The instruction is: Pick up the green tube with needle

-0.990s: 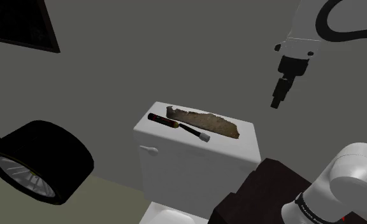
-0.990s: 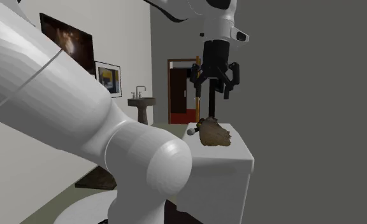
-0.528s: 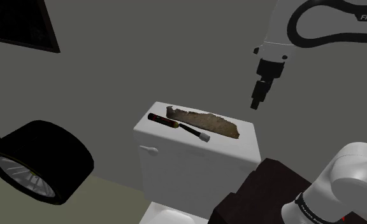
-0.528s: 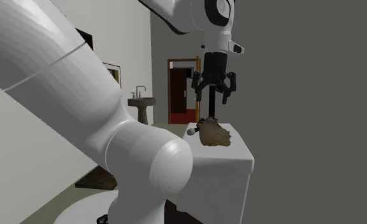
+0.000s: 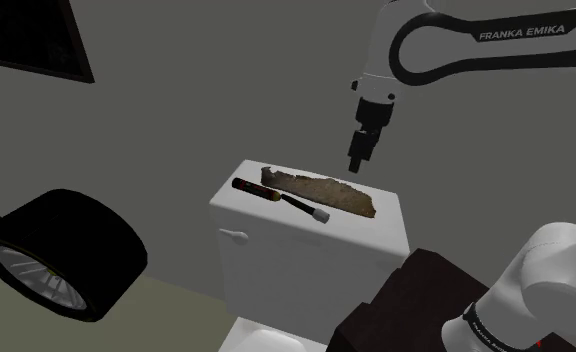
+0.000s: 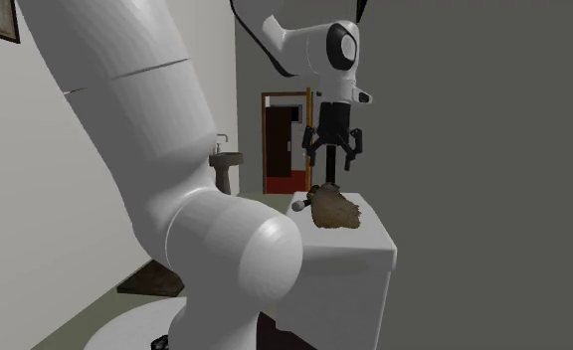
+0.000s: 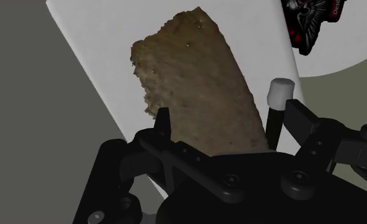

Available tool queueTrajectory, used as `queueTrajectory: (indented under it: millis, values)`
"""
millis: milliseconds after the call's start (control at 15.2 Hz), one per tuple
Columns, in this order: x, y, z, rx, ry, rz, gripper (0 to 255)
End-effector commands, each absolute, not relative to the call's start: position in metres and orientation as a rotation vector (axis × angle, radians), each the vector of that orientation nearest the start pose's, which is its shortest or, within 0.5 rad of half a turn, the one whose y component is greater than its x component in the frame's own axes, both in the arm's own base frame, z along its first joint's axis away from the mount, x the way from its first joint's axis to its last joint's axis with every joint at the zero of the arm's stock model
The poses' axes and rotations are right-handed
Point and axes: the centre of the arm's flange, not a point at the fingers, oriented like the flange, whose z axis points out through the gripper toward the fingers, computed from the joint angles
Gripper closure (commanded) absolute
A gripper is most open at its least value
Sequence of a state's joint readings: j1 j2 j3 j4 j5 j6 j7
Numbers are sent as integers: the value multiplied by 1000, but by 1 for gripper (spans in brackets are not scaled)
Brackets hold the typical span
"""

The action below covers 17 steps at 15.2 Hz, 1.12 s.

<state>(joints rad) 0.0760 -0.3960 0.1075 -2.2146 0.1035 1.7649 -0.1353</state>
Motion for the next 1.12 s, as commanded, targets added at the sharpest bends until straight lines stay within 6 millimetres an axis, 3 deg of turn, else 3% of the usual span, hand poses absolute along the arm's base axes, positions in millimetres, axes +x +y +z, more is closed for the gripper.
queueTrajectory:
  millis: [0,1056]
  values:
    - [441,110,520,-3043,-471,80,0]
    - [583,248,464,-2976,-707,29,0]
